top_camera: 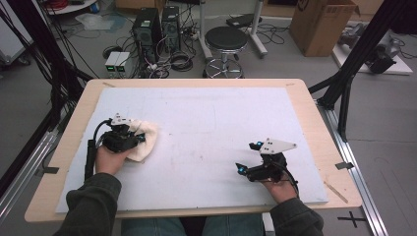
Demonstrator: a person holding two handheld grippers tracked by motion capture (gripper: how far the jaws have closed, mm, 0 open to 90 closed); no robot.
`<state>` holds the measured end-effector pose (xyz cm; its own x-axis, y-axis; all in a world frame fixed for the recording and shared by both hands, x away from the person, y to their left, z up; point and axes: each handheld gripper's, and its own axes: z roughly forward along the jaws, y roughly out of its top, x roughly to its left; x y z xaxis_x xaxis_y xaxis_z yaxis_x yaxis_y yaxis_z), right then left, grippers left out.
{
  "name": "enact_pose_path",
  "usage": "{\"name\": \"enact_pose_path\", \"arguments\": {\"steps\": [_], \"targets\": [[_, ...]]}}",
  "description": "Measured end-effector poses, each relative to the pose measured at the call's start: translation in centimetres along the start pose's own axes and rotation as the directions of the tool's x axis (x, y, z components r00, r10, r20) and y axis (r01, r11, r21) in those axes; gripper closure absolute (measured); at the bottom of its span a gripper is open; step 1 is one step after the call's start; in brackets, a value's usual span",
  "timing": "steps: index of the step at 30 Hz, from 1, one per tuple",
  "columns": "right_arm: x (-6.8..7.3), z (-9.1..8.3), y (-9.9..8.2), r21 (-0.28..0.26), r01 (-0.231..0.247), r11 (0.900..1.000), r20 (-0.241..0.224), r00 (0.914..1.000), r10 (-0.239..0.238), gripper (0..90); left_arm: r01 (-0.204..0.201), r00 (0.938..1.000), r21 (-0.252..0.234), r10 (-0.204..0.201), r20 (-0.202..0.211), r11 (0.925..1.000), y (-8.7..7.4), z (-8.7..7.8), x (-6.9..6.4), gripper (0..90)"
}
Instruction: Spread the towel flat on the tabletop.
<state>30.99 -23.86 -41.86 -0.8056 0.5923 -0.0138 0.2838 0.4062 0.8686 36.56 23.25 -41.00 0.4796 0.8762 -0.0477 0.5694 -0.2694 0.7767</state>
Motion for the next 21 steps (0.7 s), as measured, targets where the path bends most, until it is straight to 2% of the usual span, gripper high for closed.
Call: {"name": "enact_pose_path", "arguments": {"steps": [5,9,13,17,19,21], "targets": [[-0.1,-0.2,0.0,-0.009,-0.006,0.9999,0.007,1.0,0.006,11.1,-0.003,0.9996,-0.038,0.004,0.028,0.9993,0.6,-0.4,-1.0,72.6],[-0.1,-0.3,0.0,-0.01,-0.008,0.9999,0.01,0.9999,0.008,11.1,-0.019,0.9981,-0.053,0.022,0.057,0.9984,1.1,-0.4,-2.0,72.6],[-0.2,-0.4,0.0,-0.019,-0.006,0.9998,0.014,0.9999,0.007,11.1,-0.047,0.9948,-0.06,0.052,0.088,0.9971,1.7,-0.3,-3.5,72.6],[-0.3,-0.5,0.0,-0.026,-0.01,0.9996,0.015,0.9998,0.011,11.1,-0.054,0.9908,-0.088,0.064,0.119,0.9946,2.6,-0.1,-5.1,72.6],[-0.2,-0.6,0.0,-0.023,-0.014,0.9996,0.016,0.9998,0.014,11.1,-0.073,0.9877,-0.087,0.084,0.132,0.9935,2.9,0.1,-5.8,72.6],[-0.3,-0.6,0.0,-0.025,-0.011,0.9996,0.017,0.9998,0.012,11.1,-0.071,0.9857,-0.093,0.084,0.146,0.9931,3.2,0.4,-6.5,72.6]]}}
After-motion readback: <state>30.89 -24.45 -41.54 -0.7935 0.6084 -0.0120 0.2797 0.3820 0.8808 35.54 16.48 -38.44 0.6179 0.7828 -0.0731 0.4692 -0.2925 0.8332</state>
